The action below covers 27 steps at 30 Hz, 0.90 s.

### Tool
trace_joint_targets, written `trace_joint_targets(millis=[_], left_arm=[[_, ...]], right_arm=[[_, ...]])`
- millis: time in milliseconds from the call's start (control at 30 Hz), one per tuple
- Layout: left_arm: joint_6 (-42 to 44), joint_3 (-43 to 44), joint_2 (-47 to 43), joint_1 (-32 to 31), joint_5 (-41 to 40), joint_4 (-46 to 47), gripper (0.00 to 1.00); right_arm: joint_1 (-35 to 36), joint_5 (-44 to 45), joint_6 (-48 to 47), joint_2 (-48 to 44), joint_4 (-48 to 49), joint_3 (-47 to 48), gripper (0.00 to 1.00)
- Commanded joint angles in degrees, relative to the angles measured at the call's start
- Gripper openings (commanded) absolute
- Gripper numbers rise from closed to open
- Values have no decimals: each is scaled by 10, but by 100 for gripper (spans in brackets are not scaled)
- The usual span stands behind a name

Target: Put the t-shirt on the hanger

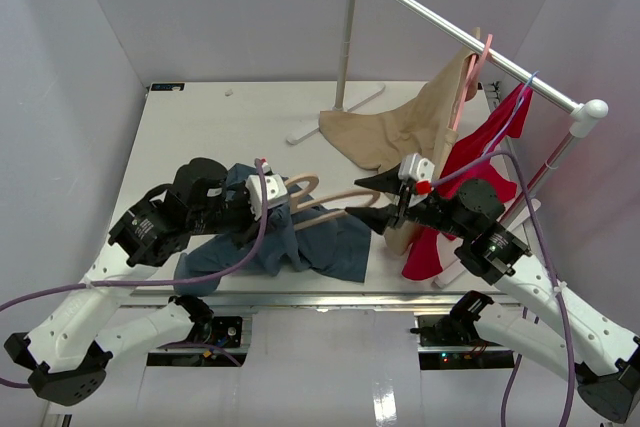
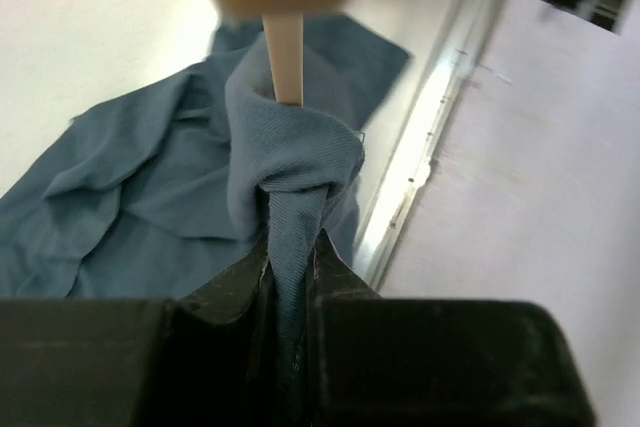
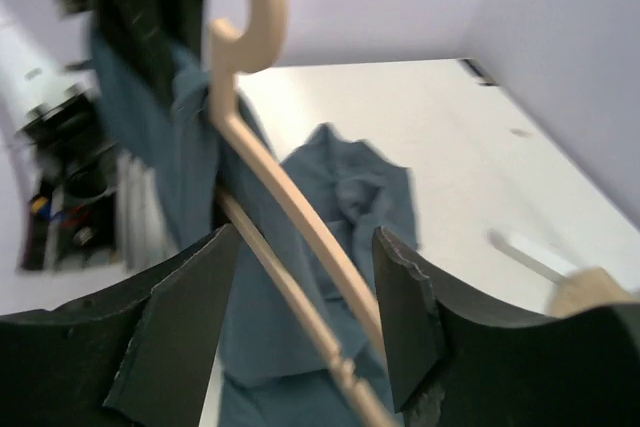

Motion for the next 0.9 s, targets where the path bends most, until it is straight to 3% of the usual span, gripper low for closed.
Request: trace_joint_targets(millis=[0,233,400,533,633,733,867], left_arm=[[-115,-33,-52,1,-145,134,0],[-200,-97,-159,1,-192,207,0],[-226,-123,-220,1,-119,236,0],[-253,-144,-249,1,-95,284,0],[-270,-156,-248,1,-90,304,0],[-282,-162,-244,1,-113,309,0],[-284,-161,-247,1,-124,310,0]], right_arm=[[0,213,105,-18,32,11,63],[1,236,125,51,15,46,57],[22,187,137,149,7,108,51],[73,188,154,195,59,112,48],[120,226,154,218,88,110,44],[185,289,144,219,126,93,32],[215,331,158,202,194,45,22]])
